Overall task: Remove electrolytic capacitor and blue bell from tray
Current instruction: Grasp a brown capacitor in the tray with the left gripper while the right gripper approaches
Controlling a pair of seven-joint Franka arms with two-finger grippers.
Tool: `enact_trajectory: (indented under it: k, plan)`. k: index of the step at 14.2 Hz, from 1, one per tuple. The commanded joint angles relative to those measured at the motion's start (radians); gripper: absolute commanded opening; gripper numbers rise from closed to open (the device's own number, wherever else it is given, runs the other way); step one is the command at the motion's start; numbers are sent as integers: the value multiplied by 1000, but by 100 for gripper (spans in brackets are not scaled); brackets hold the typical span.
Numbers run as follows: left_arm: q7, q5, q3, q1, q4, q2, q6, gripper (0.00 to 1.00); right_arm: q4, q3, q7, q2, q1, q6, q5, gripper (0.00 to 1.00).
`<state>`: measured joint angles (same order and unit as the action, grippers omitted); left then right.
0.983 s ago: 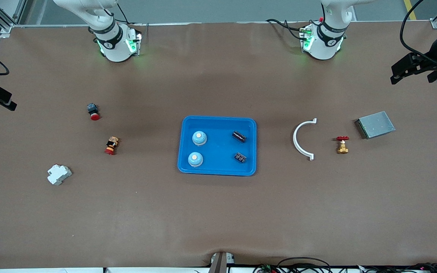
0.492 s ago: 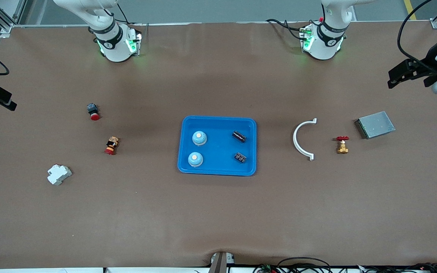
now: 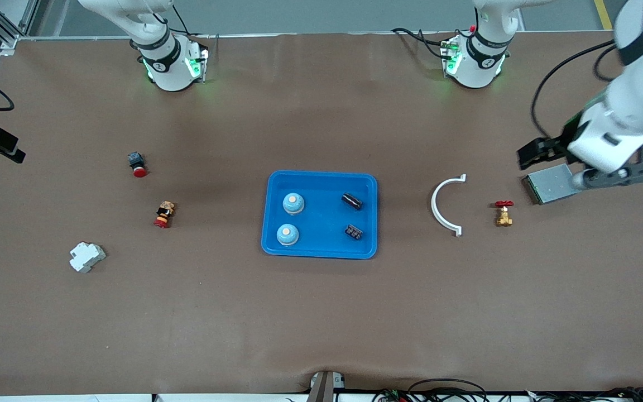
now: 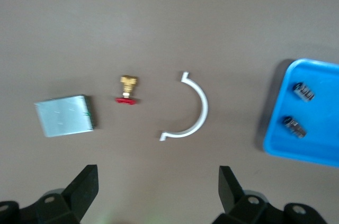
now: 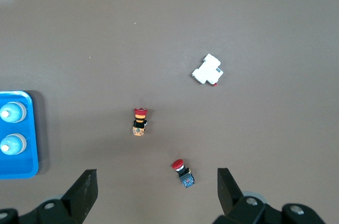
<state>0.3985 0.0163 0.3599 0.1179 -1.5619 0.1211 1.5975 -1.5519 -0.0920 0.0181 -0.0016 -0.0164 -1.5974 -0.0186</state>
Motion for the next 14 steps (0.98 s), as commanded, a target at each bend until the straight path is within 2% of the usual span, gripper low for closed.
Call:
enact_trajectory:
  k: [1,9,14]
  plan:
    - [174,14,33,-47,-4,69,76,100,-10,-6,3,-15,12,4,12,100]
    - [577,30,28,-234,-30,268,327,100,-4,3,-6,-18,19,22,12,100]
    - [825,135,31,-349,-32,399,432,100,3,21,-217,-23,111,53,11,100]
